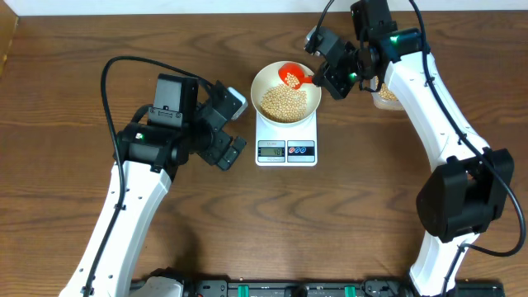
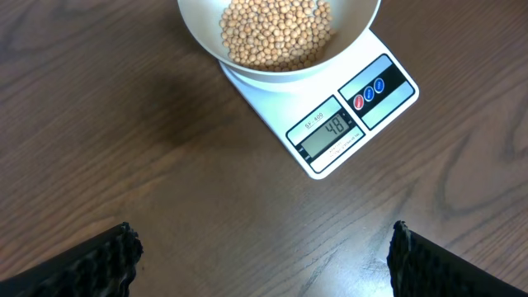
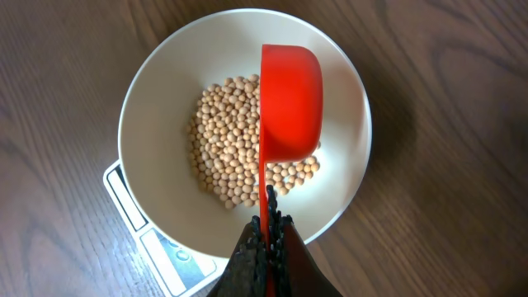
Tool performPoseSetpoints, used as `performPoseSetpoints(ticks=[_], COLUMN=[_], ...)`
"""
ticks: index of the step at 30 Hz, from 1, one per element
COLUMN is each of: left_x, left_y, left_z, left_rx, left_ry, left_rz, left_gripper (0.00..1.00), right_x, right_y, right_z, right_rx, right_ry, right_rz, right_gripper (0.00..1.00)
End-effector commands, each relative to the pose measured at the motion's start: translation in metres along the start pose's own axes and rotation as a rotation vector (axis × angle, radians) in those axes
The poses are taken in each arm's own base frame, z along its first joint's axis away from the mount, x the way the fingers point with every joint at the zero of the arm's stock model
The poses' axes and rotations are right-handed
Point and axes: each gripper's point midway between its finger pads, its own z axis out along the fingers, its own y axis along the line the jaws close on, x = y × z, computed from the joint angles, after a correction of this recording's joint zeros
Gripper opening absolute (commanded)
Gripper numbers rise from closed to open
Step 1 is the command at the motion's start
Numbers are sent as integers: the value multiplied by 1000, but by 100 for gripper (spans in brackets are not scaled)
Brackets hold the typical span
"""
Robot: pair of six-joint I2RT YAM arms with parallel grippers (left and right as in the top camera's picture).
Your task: Scoop item into bowl and weigh 50g on scale
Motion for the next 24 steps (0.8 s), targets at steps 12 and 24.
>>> performPoseSetpoints(ticks=[12,24], left_x=[0,0], left_y=[2,2], left_z=[1,1], left_rx=[-3,-3], left_ry=[4,4], left_rz=[-12,-12], left_gripper=[98,98], right_x=[-14,-14], right_y=[6,6], right_z=[-12,-12], right_rx=[-7,-5], right_ry=[-44,-46], right_rz=[-11,-25], right_gripper=[1,1])
